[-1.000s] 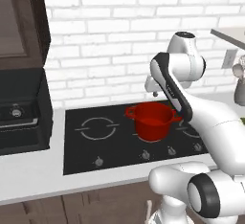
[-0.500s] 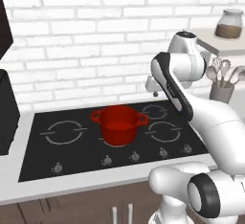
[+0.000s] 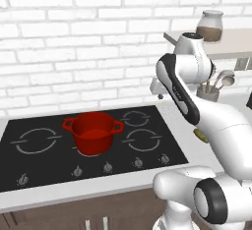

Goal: Put the onion and potato in the pot. Retrieve the spatula and lightly stir the vegetables in the pot.

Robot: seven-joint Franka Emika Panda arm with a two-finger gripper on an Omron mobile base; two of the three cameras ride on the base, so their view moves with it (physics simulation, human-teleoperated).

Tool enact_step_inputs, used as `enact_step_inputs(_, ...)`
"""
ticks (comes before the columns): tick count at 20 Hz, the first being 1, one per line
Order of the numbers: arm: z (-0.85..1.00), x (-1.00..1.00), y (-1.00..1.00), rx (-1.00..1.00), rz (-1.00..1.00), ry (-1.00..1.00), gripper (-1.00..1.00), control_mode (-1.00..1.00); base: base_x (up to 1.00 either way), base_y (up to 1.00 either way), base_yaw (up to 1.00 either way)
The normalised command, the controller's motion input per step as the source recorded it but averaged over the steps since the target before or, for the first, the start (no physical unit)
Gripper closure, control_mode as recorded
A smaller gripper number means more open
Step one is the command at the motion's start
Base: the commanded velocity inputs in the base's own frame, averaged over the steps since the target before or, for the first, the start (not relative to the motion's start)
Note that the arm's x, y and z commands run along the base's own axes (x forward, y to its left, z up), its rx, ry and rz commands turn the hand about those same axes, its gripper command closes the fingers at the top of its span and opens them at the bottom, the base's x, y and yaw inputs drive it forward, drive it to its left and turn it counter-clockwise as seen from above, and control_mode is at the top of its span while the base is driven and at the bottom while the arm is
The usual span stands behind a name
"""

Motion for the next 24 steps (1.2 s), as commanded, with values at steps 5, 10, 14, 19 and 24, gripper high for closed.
enact_step_inputs(5, 0.0, 0.0, 0.0, 0.0, 0.0, 0.0, -1.0, 1.0, 0.8, -0.19, 0.0)
enact_step_inputs(10, -0.02, 0.11, -0.32, 0.0, 0.0, 0.0, -1.0, -1.0, 0.12, -0.03, 0.0)
enact_step_inputs(14, -0.3, 0.01, -0.9, 0.0, -0.05, 0.02, -1.0, -1.0, 0.0, 0.0, 0.0)
enact_step_inputs(19, -0.69, 0.0, -0.99, 0.0, -0.04, 0.09, -1.0, -1.0, 0.0, 0.0, 0.0)
enact_step_inputs(24, -0.69, 0.11, -0.88, 0.0, -0.05, 0.07, -1.0, -1.0, 0.0, 0.0, 0.0)
